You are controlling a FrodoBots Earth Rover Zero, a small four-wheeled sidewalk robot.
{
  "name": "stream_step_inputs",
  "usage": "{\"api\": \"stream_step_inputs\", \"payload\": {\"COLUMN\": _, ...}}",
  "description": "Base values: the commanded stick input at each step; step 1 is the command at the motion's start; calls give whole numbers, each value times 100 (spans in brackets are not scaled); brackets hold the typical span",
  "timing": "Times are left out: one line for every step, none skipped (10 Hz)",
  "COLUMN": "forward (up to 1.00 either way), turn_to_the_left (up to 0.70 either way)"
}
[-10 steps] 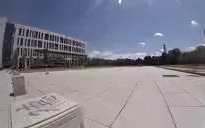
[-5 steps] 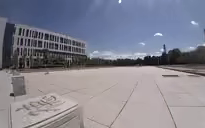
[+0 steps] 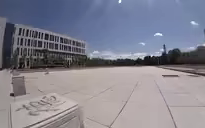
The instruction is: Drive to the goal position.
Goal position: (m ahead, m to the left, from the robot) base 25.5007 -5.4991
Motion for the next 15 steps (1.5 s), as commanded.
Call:
{"api": "stream_step_inputs", "payload": {"forward": 6, "turn_to_the_left": 0}}
{"api": "stream_step_inputs", "payload": {"forward": 6, "turn_to_the_left": 0}}
{"api": "stream_step_inputs", "payload": {"forward": 6, "turn_to_the_left": 0}}
{"api": "stream_step_inputs", "payload": {"forward": 6, "turn_to_the_left": 0}}
{"api": "stream_step_inputs", "payload": {"forward": 6, "turn_to_the_left": 0}}
{"api": "stream_step_inputs", "payload": {"forward": 6, "turn_to_the_left": 0}}
{"api": "stream_step_inputs", "payload": {"forward": 6, "turn_to_the_left": 0}}
{"api": "stream_step_inputs", "payload": {"forward": 6, "turn_to_the_left": 0}}
{"api": "stream_step_inputs", "payload": {"forward": 6, "turn_to_the_left": 0}}
{"api": "stream_step_inputs", "payload": {"forward": 6, "turn_to_the_left": 0}}
{"api": "stream_step_inputs", "payload": {"forward": 6, "turn_to_the_left": 0}}
{"api": "stream_step_inputs", "payload": {"forward": 6, "turn_to_the_left": 0}}
{"api": "stream_step_inputs", "payload": {"forward": 6, "turn_to_the_left": 0}}
{"api": "stream_step_inputs", "payload": {"forward": 6, "turn_to_the_left": 0}}
{"api": "stream_step_inputs", "payload": {"forward": 6, "turn_to_the_left": 0}}
